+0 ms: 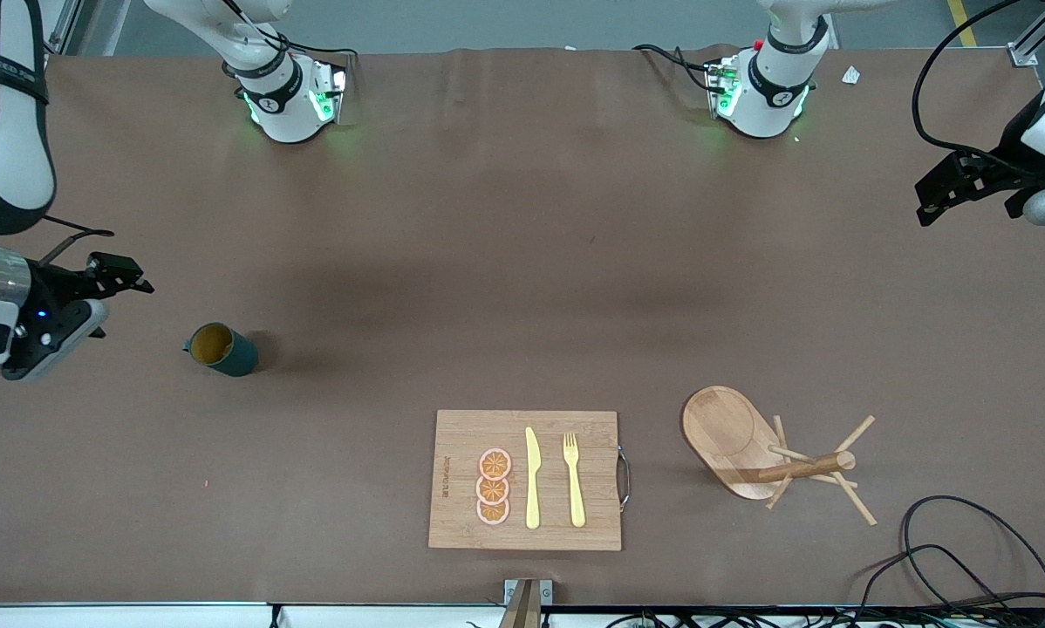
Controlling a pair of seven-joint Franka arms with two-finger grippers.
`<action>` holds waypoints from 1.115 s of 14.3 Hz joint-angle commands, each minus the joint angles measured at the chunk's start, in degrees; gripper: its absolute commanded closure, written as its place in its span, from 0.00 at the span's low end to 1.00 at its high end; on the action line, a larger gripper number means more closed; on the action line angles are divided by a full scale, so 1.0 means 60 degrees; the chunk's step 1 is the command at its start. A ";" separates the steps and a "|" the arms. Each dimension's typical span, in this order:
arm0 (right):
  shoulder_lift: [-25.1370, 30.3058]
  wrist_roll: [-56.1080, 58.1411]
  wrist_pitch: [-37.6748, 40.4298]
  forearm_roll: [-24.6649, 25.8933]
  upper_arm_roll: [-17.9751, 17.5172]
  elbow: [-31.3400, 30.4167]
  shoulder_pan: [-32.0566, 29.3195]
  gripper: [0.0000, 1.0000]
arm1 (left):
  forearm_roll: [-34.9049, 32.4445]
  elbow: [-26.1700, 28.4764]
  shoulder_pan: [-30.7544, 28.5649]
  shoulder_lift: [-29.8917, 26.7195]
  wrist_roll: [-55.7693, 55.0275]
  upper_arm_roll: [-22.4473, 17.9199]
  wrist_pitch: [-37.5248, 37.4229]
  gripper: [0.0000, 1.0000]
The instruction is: Transfer cup from left to right arm and place
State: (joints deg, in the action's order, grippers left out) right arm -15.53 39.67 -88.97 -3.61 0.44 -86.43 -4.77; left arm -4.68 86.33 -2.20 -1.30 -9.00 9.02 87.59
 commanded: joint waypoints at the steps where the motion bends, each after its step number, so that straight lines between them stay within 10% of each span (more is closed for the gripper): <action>1: -0.0004 -0.2473 0.1054 0.0409 -0.0145 0.0837 -0.0012 0.00 | 0.0165 0.0114 -0.0088 -0.0222 0.0167 0.0049 -0.0067 0.00; 5: -0.0004 -0.5744 0.2667 0.0690 -0.0146 0.2113 0.0736 0.00 | 0.0180 0.0041 -0.0088 -0.0193 0.0167 0.0049 -0.0037 0.00; 16: 0.0215 -0.5777 0.3094 0.0645 -0.0131 0.2834 0.0369 0.00 | 0.0238 -0.0004 -0.0088 -0.0164 0.0153 0.0049 -0.0037 0.00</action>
State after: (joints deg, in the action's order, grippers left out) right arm -15.34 5.67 -71.19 0.06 0.37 -68.60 -2.47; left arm -4.68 86.05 -2.20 -1.40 -9.00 9.11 87.58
